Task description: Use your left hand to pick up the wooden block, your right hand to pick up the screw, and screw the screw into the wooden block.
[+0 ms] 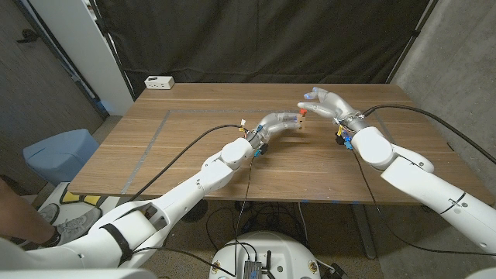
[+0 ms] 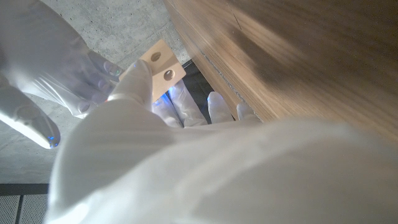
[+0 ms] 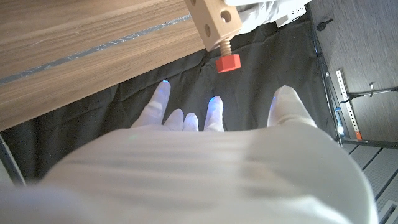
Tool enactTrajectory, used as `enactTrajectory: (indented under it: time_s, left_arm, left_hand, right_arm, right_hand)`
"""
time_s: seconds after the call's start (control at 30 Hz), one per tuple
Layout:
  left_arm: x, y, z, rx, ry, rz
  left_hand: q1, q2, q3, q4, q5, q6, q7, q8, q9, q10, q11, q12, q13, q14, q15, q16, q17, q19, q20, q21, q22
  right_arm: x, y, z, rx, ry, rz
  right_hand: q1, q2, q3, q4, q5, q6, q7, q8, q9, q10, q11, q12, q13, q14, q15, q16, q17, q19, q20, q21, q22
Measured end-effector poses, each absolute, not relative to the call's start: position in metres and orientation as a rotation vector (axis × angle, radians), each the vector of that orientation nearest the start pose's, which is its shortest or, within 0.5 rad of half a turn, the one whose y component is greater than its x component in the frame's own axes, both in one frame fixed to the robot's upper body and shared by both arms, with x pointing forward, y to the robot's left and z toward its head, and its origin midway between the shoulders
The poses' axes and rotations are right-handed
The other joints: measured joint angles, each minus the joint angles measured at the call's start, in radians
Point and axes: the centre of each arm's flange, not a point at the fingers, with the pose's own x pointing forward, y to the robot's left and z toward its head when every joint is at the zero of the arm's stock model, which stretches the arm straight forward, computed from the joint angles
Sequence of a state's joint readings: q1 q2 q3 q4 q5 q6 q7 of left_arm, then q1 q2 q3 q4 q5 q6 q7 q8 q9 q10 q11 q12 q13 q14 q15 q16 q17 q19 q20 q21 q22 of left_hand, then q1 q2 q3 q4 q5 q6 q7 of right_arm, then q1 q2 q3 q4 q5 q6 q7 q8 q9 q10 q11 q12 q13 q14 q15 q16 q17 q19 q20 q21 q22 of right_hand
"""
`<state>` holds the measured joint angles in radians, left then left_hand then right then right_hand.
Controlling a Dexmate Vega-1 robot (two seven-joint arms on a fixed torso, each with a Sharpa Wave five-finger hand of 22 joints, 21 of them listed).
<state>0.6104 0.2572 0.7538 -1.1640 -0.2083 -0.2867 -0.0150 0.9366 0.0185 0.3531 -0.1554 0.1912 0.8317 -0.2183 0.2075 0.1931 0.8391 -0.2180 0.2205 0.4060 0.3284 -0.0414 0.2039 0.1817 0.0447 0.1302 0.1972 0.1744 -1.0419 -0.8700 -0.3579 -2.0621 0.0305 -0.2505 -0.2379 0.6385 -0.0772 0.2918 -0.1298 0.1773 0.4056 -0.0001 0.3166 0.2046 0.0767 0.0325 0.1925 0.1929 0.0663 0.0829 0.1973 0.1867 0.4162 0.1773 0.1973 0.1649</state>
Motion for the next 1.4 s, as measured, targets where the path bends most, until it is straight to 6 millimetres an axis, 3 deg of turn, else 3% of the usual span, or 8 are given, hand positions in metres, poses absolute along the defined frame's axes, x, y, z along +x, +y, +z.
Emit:
enactTrajectory:
  time_s: [0.5, 0.6, 0.73, 0.77, 0.87, 0.93, 1.4]
  left_arm:
    - [0.654, 0.038, -0.025, 0.410, -0.650, -0.550]
    - [0.654, 0.038, -0.025, 0.411, -0.652, -0.551]
    - [0.654, 0.038, -0.025, 0.411, -0.652, -0.551]
    - [0.654, 0.037, -0.025, 0.413, -0.653, -0.551]
    - [0.654, 0.037, -0.025, 0.413, -0.653, -0.552]
    - [0.653, 0.036, -0.026, 0.416, -0.653, -0.552]
    - [0.651, 0.033, -0.025, 0.420, -0.657, -0.556]
  left_hand:
    - [0.000, 0.000, 0.000, 0.000, 0.000, 0.000, 0.000, 0.000, 0.000, 0.000, 0.000, -0.001, -0.001, 0.000, 0.000, 0.000, 0.000, 0.000, 0.000, 0.000, 0.000]
    - [0.000, 0.000, 0.000, 0.000, 0.000, 0.000, 0.000, 0.000, 0.000, 0.000, 0.000, -0.001, -0.001, 0.000, 0.000, 0.000, 0.000, 0.000, 0.000, 0.000, 0.000]
    - [0.000, 0.000, -0.001, -0.001, 0.000, 0.000, 0.000, -0.001, 0.000, -0.001, 0.001, -0.001, 0.000, 0.000, 0.000, 0.000, 0.000, 0.000, 0.000, 0.000, 0.000]
    - [0.000, 0.000, -0.001, -0.001, 0.000, 0.000, 0.000, -0.001, 0.000, -0.001, 0.001, -0.001, 0.000, 0.000, 0.000, 0.000, 0.000, 0.000, 0.000, 0.000, 0.000]
    - [0.000, 0.000, -0.001, -0.001, 0.000, 0.000, 0.000, -0.001, 0.000, -0.001, 0.001, -0.001, 0.000, 0.000, 0.000, 0.000, 0.000, 0.000, 0.000, 0.000, 0.000]
    - [0.000, 0.000, -0.001, -0.001, 0.000, 0.000, 0.000, -0.001, -0.001, -0.001, 0.001, -0.001, 0.004, 0.000, 0.000, 0.000, 0.000, 0.000, 0.000, 0.000, 0.000]
    - [0.000, 0.000, -0.001, -0.001, 0.000, 0.000, 0.000, 0.000, 0.000, 0.001, -0.001, -0.003, 0.005, 0.000, 0.000, -0.004, 0.000, 0.000, 0.000, 0.000, 0.000]
  right_arm:
    - [0.521, -0.247, 0.050, -0.924, -0.605, 0.050]
    - [0.518, -0.247, 0.059, -0.960, -0.599, 0.063]
    - [0.521, -0.248, 0.053, -0.970, -0.553, 0.084]
    - [0.518, -0.247, 0.064, -0.999, -0.562, 0.086]
    - [0.520, -0.248, 0.060, -1.005, -0.532, 0.100]
    - [0.515, -0.247, 0.074, -1.047, -0.537, 0.105]
    - [0.509, -0.247, 0.087, -1.129, -0.457, 0.151]
  right_hand:
    - [0.030, 0.009, 0.014, -0.014, 0.004, 0.005, 0.005, -0.008, 0.000, -0.007, 0.018, 0.004, 0.000, -0.002, 0.034, 0.000, -0.001, 0.003, 0.029, -0.002, 0.000]
    - [0.043, 0.015, 0.020, -0.020, 0.008, 0.005, 0.005, -0.009, 0.000, -0.013, 0.023, 0.004, 0.000, -0.008, 0.039, 0.000, -0.001, 0.003, 0.029, -0.005, 0.000]
    - [0.058, 0.016, 0.029, -0.029, 0.008, 0.003, 0.015, -0.015, 0.000, -0.016, 0.027, 0.004, 0.000, -0.015, 0.046, 0.000, -0.001, 0.008, 0.025, -0.005, 0.000]
    - [0.065, 0.019, 0.032, -0.032, 0.008, 0.005, 0.017, -0.015, 0.000, -0.020, 0.030, 0.004, 0.000, -0.015, 0.046, -0.003, -0.001, 0.007, 0.025, -0.005, 0.000]
    - [0.074, 0.019, 0.036, -0.036, 0.011, 0.009, 0.020, -0.015, 0.000, -0.024, 0.034, 0.000, 0.000, -0.020, 0.051, -0.006, -0.001, 0.010, 0.022, -0.005, 0.000]
    - [0.082, 0.016, 0.036, -0.036, 0.015, 0.009, 0.027, -0.015, 0.000, -0.025, 0.036, 0.000, 0.000, -0.024, 0.056, -0.006, -0.001, 0.010, 0.017, -0.005, 0.000]
    - [0.096, 0.012, 0.044, -0.044, 0.019, 0.003, 0.043, -0.023, 0.000, -0.036, 0.046, 0.000, 0.000, -0.027, 0.069, -0.006, -0.001, 0.004, 0.010, -0.009, 0.000]
